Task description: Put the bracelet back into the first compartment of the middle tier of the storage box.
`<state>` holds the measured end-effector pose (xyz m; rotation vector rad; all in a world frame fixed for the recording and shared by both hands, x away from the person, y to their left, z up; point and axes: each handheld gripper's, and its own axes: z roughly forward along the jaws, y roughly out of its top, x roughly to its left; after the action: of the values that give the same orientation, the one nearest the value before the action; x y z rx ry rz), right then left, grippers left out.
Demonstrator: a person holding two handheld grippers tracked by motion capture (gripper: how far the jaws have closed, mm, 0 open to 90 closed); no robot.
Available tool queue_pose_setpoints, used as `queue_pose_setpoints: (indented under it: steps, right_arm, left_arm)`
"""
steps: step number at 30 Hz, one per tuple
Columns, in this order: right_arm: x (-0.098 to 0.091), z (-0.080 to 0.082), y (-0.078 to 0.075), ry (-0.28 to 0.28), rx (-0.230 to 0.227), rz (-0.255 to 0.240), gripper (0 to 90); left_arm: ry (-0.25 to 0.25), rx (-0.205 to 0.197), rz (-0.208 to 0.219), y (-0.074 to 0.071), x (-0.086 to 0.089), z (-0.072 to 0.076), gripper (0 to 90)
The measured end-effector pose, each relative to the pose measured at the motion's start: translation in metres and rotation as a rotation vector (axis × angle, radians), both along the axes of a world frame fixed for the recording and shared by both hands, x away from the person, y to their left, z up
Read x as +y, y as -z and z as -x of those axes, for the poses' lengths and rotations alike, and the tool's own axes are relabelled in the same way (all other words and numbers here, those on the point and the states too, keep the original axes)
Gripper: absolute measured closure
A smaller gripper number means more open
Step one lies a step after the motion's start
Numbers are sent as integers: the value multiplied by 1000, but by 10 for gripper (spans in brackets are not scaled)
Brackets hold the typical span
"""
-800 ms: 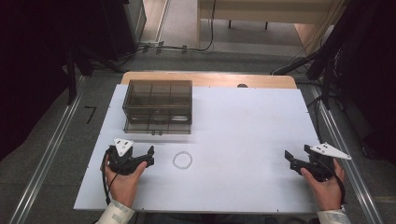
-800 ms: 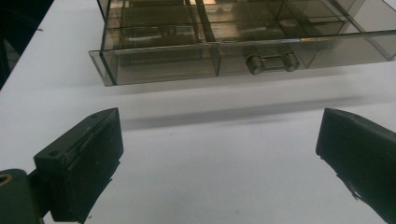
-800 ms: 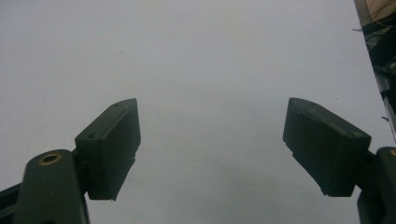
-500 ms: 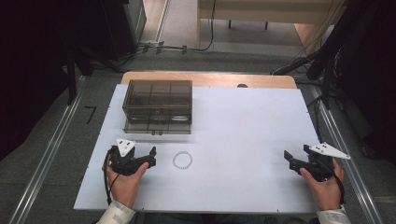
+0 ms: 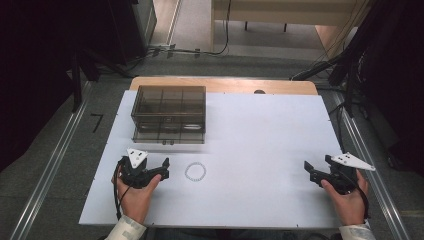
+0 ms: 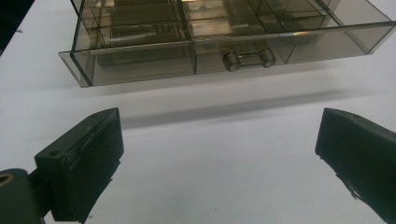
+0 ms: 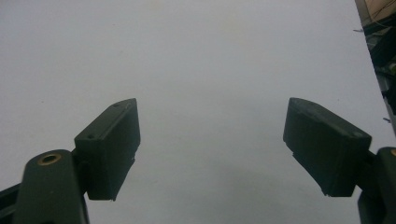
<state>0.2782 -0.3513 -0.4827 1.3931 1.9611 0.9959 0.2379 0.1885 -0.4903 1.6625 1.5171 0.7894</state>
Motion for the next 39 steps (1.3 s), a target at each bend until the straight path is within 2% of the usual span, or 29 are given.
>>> queue_pose_setpoints:
  steps: [28,39]
  right_arm:
    - [2,-1,1,0,0,13,174]
    - [2,-1,1,-1,0,13,174]
  left_arm:
    - [33,16,-19,1,-11,-2,22]
    - [65,30,-31,4,-19,-4,33]
